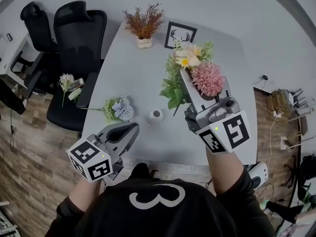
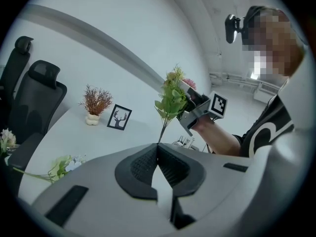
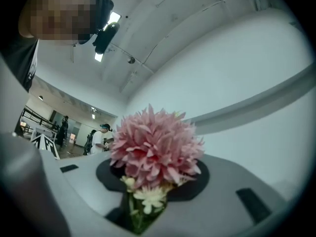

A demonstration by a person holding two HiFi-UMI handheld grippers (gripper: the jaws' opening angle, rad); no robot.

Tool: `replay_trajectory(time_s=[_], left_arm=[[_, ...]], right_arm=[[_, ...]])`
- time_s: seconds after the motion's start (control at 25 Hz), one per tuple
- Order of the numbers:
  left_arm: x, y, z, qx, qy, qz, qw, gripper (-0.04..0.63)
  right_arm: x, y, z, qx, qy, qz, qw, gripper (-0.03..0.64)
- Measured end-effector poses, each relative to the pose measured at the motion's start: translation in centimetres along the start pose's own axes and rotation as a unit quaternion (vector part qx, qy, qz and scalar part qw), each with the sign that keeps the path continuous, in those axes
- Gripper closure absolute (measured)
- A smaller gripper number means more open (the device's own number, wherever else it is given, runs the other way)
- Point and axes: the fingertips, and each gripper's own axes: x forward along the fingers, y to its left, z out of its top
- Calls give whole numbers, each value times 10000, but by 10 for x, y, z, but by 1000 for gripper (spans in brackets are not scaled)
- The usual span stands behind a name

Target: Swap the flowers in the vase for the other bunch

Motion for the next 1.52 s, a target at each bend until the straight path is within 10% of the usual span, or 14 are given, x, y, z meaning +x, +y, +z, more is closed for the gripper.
replay_trajectory(time_s=[0.52, 1.52], left_arm=[[-44, 32, -12, -242, -178, 284, 9991, 585], [-34, 74, -25, -296, 335, -127, 9989, 586]], right_arm=[[33, 57, -27, 285, -274, 651, 9971, 457], [16, 48, -152, 482, 777, 206, 9956, 418]])
